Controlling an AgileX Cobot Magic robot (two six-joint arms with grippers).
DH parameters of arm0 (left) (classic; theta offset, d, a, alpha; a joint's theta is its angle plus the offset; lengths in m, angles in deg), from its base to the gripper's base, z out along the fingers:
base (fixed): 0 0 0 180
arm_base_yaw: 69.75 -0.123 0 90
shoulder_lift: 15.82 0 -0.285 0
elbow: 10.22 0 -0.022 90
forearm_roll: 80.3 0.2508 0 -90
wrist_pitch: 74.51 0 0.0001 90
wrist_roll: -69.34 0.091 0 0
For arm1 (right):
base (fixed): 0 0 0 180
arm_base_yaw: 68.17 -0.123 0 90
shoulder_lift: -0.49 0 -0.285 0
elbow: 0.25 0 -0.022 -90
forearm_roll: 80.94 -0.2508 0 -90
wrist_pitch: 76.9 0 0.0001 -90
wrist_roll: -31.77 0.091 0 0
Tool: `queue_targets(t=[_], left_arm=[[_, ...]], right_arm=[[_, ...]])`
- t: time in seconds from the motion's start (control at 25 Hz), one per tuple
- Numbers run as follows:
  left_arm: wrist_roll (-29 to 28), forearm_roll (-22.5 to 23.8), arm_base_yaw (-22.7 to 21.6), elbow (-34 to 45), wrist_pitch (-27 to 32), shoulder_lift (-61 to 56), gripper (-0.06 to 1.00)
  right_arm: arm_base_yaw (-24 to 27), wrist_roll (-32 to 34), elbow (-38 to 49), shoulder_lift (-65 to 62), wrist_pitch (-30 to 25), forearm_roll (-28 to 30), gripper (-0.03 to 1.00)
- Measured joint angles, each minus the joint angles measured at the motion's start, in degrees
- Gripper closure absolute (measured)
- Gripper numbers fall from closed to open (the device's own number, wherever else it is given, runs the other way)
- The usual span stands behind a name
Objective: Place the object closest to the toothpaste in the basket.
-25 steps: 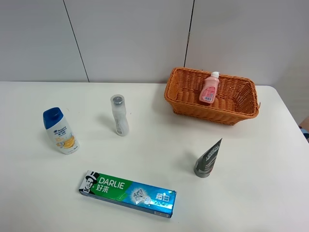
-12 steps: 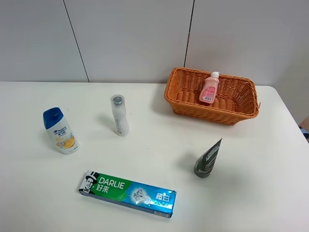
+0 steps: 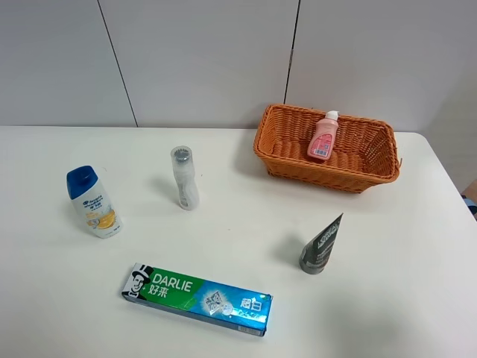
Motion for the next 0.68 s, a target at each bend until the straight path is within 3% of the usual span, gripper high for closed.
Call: queue_targets(t=[0.2, 0.68], left_arm=[[0.0, 0.1, 0.0, 0.0, 0.0, 0.0, -0.05], [0.0, 0.1, 0.0, 0.0, 0.0, 0.0, -0.05]], right_arm=[[0.0, -5.1, 0.0, 0.0, 0.0, -3.9, 0.21], [0.0, -5.9, 0.0, 0.0, 0.0, -4.1, 0.21]])
